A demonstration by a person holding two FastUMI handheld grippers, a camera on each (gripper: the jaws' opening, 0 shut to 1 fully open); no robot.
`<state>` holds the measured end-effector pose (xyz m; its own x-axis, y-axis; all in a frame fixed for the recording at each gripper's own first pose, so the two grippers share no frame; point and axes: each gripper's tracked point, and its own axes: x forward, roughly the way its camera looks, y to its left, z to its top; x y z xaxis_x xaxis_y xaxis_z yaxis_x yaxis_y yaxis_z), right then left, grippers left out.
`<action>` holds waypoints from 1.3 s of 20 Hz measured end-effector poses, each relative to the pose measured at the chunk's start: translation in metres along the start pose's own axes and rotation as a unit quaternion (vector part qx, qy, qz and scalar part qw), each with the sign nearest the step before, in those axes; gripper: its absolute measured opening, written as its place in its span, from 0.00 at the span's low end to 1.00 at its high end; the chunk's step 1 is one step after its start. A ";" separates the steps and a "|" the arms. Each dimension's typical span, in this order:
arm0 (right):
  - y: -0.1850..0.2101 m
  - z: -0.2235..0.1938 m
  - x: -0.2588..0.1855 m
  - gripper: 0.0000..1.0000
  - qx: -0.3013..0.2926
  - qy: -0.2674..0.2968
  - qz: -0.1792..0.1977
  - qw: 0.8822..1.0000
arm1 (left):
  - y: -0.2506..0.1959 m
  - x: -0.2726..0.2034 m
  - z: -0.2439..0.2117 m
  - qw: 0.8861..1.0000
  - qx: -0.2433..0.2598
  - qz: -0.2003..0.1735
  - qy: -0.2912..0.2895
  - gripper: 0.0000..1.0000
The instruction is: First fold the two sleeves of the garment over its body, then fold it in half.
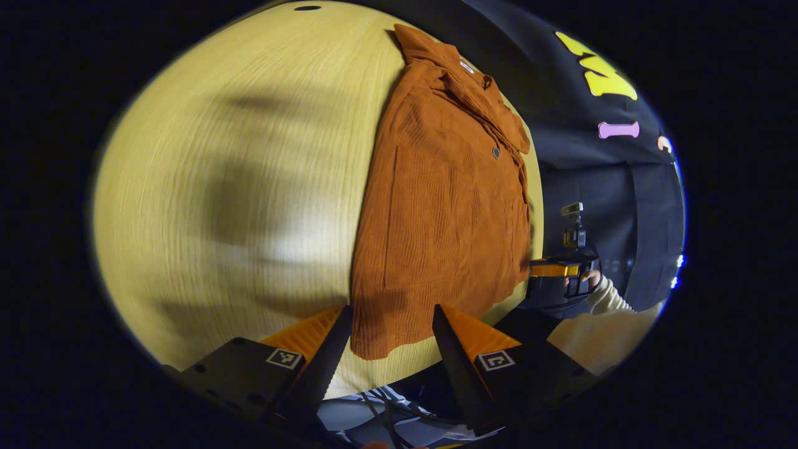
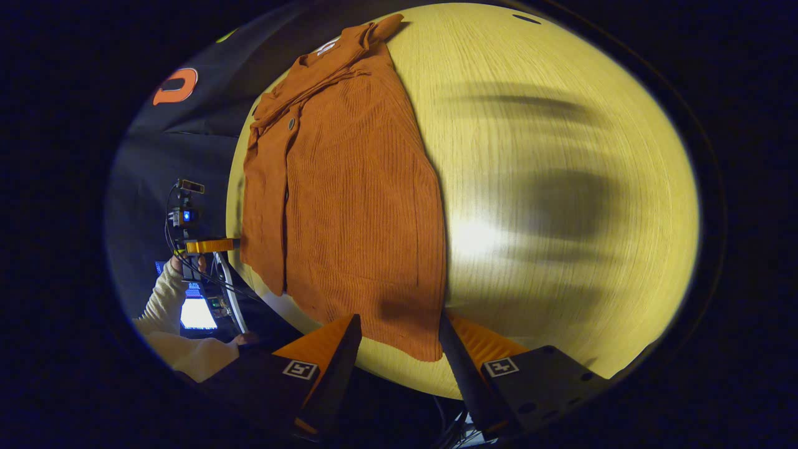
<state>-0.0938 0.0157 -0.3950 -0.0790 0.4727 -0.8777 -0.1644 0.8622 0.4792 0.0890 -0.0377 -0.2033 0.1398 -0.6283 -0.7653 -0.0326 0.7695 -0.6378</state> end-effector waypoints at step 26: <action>0.030 0.011 0.032 0.25 0.006 -0.040 0.019 0.999 | -0.053 0.058 -0.024 0.989 -0.015 0.150 -0.010 0.04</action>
<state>-0.0907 0.0585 -0.4082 -0.0060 0.5175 -0.8556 -0.1505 0.8454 0.5124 0.0748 -0.1175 -0.2160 0.1392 -0.3697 -0.9187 -0.1044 0.9171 -0.3848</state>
